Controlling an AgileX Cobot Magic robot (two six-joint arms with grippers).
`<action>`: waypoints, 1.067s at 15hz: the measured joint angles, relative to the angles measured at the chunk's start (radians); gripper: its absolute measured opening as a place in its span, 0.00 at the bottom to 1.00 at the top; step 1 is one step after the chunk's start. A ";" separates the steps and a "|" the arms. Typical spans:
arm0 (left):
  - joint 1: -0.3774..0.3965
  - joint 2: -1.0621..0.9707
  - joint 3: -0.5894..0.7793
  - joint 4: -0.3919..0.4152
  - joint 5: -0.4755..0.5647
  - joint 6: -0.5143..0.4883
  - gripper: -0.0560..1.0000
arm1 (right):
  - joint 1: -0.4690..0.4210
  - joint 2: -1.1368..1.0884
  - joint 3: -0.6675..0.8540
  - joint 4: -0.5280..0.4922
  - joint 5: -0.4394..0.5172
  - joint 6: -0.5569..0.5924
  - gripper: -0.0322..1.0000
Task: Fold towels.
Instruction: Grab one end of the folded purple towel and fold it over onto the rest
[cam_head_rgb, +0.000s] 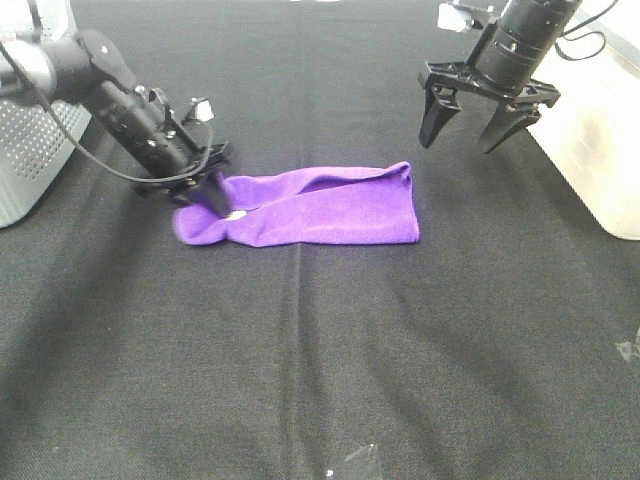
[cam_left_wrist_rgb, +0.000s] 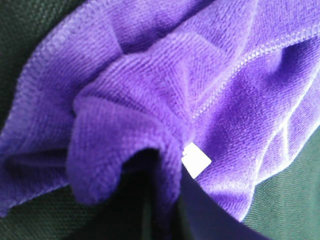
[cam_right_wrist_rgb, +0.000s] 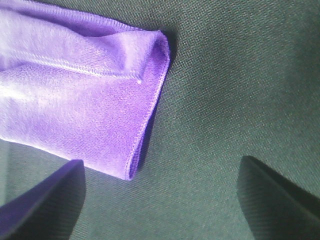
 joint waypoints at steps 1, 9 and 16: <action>0.000 0.000 0.000 0.000 0.000 0.000 0.10 | 0.000 0.000 0.000 0.000 0.000 0.000 0.80; 0.079 -0.215 0.125 0.092 0.000 0.080 0.10 | 0.000 -0.164 0.000 -0.012 0.003 0.009 0.79; -0.109 -0.166 0.024 0.046 0.001 0.092 0.10 | 0.000 -0.414 0.000 -0.127 0.006 0.009 0.79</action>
